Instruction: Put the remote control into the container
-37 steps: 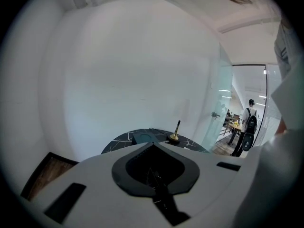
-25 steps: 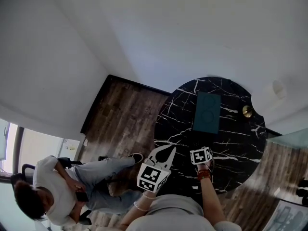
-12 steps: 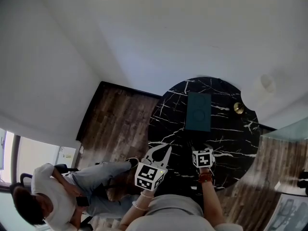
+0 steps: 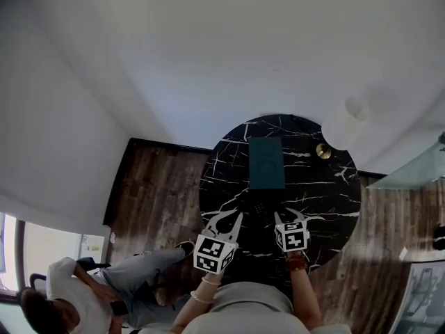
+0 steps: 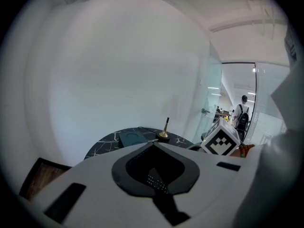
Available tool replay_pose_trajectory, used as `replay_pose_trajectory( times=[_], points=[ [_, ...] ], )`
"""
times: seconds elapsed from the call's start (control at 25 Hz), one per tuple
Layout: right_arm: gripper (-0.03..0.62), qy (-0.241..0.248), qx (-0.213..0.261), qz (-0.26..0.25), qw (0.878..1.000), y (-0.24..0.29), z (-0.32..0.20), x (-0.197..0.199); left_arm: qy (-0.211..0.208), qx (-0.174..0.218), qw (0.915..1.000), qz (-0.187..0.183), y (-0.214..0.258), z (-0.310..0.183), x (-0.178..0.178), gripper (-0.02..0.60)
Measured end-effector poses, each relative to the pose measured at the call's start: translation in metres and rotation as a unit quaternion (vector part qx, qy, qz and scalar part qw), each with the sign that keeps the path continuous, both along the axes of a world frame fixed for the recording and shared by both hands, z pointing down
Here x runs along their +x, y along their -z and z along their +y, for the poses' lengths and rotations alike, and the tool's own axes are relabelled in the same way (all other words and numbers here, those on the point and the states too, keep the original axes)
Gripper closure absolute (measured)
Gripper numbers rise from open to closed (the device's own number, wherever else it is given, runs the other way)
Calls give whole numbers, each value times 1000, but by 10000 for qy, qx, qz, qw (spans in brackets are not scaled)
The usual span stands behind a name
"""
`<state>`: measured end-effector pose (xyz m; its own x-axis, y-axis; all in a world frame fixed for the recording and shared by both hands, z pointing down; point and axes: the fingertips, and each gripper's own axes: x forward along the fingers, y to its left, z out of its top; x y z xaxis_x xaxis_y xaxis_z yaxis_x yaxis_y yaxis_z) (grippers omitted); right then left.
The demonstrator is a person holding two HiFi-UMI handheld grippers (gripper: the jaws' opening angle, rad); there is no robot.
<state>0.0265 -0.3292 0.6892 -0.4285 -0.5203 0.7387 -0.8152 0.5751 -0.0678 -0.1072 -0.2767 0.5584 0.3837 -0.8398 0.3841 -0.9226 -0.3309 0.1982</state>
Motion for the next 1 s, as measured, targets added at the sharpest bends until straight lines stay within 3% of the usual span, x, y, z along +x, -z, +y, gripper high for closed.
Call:
replay_pose_trajectory(
  times=[0.04,0.16,0.64,1.0],
  points=[
    [508,-4,81,-42,10000,7,1,1,-40,9,10000,-8,0,-1,3,575],
    [537,-40,243,-268,9993,27,5,5,-182,46,9998,-17,1,-3,17,575],
    [572,-324,1085,-945,9891,105,19,33,-788,289,9965,-20,19,-9,74,575],
    [581,-284,2019,-1649,9650,175,35,44,-1155,660,9911,51,51,-7,111,575]
  ],
)
